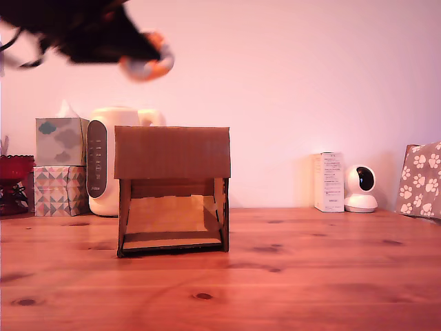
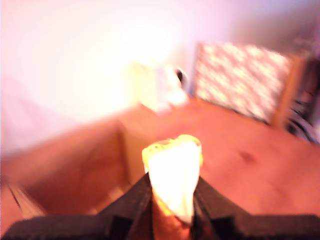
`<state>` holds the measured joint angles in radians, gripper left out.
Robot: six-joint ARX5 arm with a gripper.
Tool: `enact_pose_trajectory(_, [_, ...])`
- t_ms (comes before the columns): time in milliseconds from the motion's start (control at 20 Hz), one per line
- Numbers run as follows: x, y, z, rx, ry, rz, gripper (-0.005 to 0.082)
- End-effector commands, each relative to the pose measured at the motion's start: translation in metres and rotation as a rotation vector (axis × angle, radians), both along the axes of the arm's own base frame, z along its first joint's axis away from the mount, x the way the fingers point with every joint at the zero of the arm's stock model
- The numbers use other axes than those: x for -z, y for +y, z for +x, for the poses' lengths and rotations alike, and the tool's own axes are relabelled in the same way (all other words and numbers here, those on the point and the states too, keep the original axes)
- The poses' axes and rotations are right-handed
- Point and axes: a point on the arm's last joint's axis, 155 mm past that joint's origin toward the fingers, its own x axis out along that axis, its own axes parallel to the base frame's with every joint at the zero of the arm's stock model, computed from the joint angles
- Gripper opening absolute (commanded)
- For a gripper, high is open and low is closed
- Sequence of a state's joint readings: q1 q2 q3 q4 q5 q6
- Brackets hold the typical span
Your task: Drop the footbag into the cardboard dice tower
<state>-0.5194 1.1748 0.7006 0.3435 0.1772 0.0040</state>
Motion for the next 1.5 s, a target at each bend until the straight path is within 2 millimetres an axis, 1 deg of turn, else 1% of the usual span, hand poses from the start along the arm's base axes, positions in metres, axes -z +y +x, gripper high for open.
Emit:
enact_pose_trajectory(0, [-0.001,-0.001,0.015,-0.016,0.019,0.016,0.0075])
enact_pose_trajectory(200, [0.001,-0.008,0.056,-0.044,0.136,0.079,0.0075])
enact_pose_trajectory(450, [0.008,-0.02,0.09,-0.038,0.235,0.123,0.0075])
enact_pose_trajectory(550, [0.016,-0.023,0.098,-0.037,0.271,0.14,0.0075])
enact_pose_trajectory(650, [0.025,-0.025,0.102,-0.037,0.3,0.155,0.0077])
enact_pose_trajectory(800, [0.027,-0.024,0.103,-0.035,0.295,0.172,0.008])
enact_pose_trajectory(850, [0.026,-0.024,0.104,-0.031,0.282,0.182,0.0105])
enact_pose_trajectory(900, [0.025,-0.024,0.104,-0.029,0.271,0.192,0.0178])
enact_pose_trajectory(950, [0.023,-0.023,0.105,-0.031,0.265,0.192,0.0309])
enact_pose_trajectory(1000, [0.022,-0.023,0.106,-0.033,0.263,0.191,0.0472])
enact_pose_trajectory(1050, [0.021,-0.023,0.105,-0.033,0.265,0.192,0.0589])
enact_pose_trajectory(1100, [0.02,-0.022,0.105,-0.032,0.27,0.195,0.0619])
enact_pose_trajectory(1150, [0.017,-0.021,0.103,-0.032,0.274,0.198,0.0612])
enact_pose_trajectory(1250, [0.01,-0.02,0.098,-0.024,0.276,0.219,0.0531])
enact_pose_trajectory(1350, [0.004,-0.02,0.087,-0.012,0.29,0.234,0.0372])
enact_pose_trajectory(1450, [0.003,-0.015,0.072,-0.005,0.325,0.252,0.0132])
